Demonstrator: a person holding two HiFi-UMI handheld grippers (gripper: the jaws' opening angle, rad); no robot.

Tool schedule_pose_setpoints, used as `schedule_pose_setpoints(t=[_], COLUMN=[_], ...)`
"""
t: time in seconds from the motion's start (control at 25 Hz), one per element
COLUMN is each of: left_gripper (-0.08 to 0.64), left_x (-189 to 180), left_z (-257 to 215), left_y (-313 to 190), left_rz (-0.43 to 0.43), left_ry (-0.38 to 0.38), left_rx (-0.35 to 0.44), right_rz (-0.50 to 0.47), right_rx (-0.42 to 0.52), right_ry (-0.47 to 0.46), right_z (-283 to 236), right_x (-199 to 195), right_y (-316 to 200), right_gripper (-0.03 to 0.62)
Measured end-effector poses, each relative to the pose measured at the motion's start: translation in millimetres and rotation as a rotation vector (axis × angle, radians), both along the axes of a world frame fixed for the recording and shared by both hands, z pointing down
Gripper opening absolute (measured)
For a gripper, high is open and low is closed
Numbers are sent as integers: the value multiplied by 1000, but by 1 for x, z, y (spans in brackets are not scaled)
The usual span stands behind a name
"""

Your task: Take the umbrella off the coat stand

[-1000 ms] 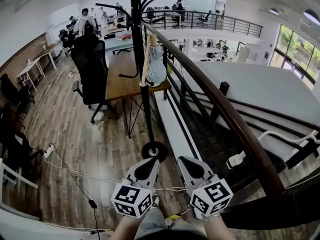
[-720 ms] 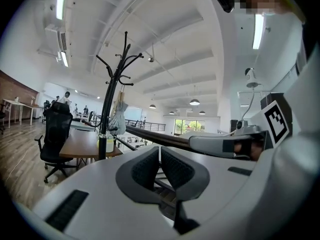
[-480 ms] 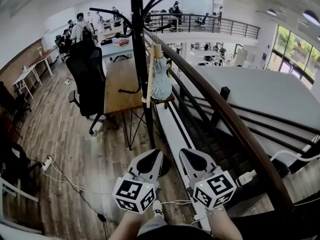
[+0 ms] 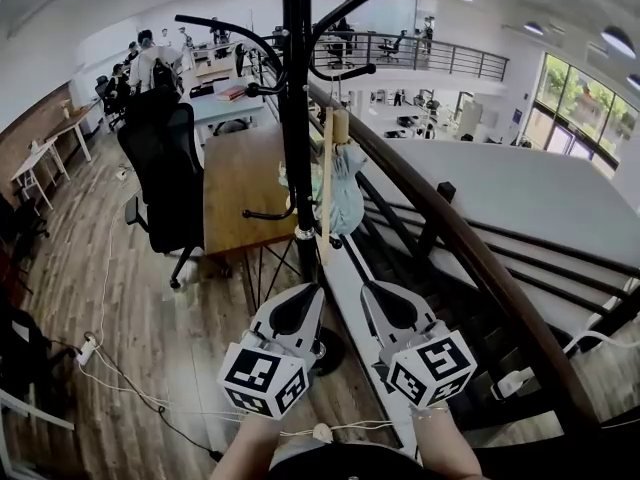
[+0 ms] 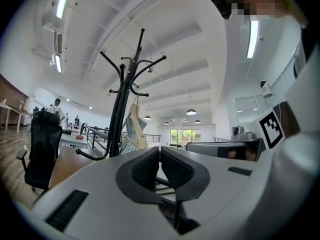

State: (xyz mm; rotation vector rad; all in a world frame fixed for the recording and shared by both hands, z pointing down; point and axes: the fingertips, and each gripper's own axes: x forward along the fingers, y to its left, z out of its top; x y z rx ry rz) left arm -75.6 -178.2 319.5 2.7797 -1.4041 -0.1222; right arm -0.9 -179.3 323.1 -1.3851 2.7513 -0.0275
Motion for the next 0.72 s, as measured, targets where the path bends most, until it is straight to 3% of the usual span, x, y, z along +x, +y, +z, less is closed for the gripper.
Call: schedule_pose_setpoints(t=[0.36,0.72], left_gripper=[23,23], left_x=[-20,-19], left_z=[-8,-21], left_y=[-31,-50], left_rz=[12,15], left_ry=[20,22], left_rx=[17,36], right_rz=[40,71], right_rx=[-1,73], right_ry=[-2,15], right_z=[1,-30], right_x=[-5,6], right_y=[-27,-62], right_gripper=[28,28])
